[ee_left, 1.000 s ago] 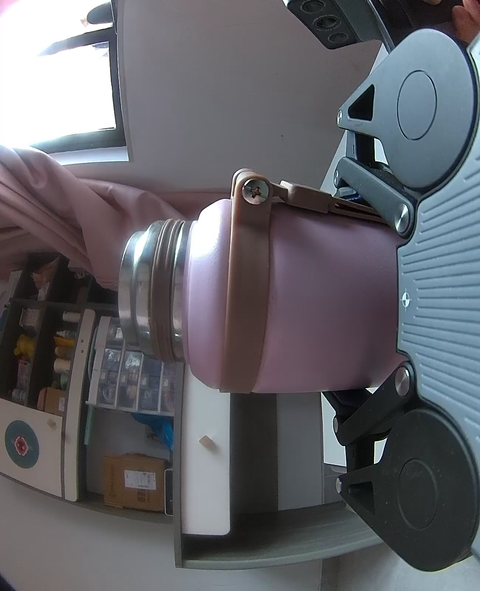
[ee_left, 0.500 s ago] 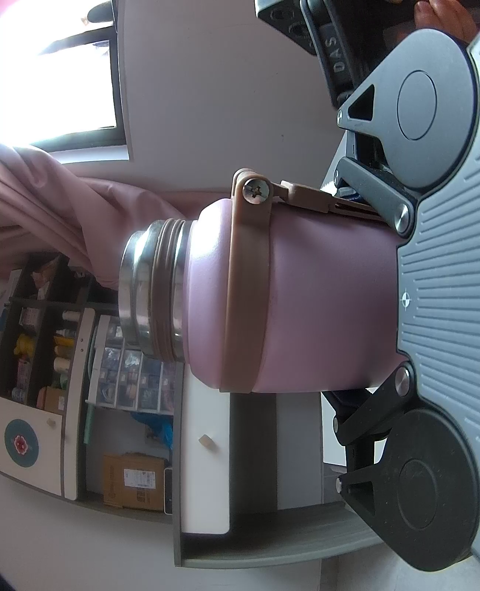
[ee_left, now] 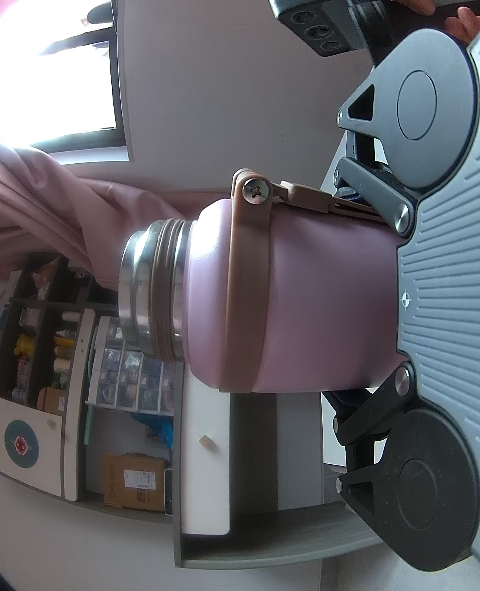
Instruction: Clean container
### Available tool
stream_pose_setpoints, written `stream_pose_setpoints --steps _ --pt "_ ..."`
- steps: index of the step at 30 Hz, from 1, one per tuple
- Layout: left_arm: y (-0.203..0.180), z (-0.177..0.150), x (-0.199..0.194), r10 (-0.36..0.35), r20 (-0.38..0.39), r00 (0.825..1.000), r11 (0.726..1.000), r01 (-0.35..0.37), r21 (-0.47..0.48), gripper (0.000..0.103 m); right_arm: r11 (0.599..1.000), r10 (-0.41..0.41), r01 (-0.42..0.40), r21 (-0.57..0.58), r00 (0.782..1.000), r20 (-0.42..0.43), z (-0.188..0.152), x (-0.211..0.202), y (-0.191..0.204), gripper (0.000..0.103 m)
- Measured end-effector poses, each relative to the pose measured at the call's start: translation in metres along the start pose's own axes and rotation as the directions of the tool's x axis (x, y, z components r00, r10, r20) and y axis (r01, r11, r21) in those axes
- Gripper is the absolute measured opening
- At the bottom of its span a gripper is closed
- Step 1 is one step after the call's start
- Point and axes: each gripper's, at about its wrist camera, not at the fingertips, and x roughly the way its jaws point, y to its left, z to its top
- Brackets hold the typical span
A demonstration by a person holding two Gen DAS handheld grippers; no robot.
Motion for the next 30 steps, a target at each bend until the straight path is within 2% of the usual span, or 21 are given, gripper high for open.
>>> stream_pose_setpoints --steps 4,10,12,16,17,20,23,25,27,30 --pt "0.003 0.001 -0.001 -0.003 -0.001 1.000 1.000 0.003 -0.001 0.084 1.000 -0.015 0.015 -0.004 1.000 -0.021 -0.003 0.000 -0.001 0.013" --pt "0.002 0.000 0.000 -0.001 -0.001 1.000 1.000 0.001 0.000 0.084 0.997 -0.038 0.034 -0.073 0.998 -0.043 -0.001 -0.008 0.007 0.013" --pt "0.003 0.000 0.000 -0.001 -0.002 1.000 1.000 0.001 0.000 0.084 0.994 -0.010 0.005 -0.109 0.999 -0.046 0.001 -0.012 0.011 0.013" --pt "0.003 0.000 -0.001 -0.001 -0.002 1.000 1.000 0.001 0.005 0.084 0.980 0.089 -0.104 -0.171 0.992 -0.093 0.005 -0.022 0.016 0.013" --pt "0.003 0.000 -0.001 -0.001 -0.003 1.000 1.000 0.001 0.006 0.084 0.975 0.089 -0.110 -0.196 0.990 -0.110 0.006 -0.024 0.018 0.013" --pt "0.004 0.000 -0.001 -0.001 -0.003 1.000 1.000 0.001 0.008 0.084 0.959 0.001 -0.034 -0.282 0.993 -0.116 0.005 -0.029 0.024 0.013" --pt "0.004 0.000 -0.001 0.000 -0.004 1.000 1.000 0.000 0.008 0.084 0.941 -0.070 0.037 -0.335 0.994 -0.086 0.002 -0.034 0.028 0.013" --pt "0.005 0.000 0.000 0.000 -0.004 1.000 1.000 0.000 0.008 0.084 0.932 -0.104 0.079 -0.354 0.993 -0.052 0.000 -0.037 0.030 0.022" --pt "0.002 0.001 0.001 0.000 -0.005 1.000 1.000 0.000 0.008 0.084 0.918 -0.146 0.130 -0.374 0.989 -0.015 -0.004 -0.039 0.031 0.040" --pt "0.002 0.001 0.001 -0.001 -0.004 1.000 1.000 0.001 0.010 0.084 0.899 -0.197 0.185 -0.398 0.980 0.010 -0.006 -0.037 0.030 0.057"
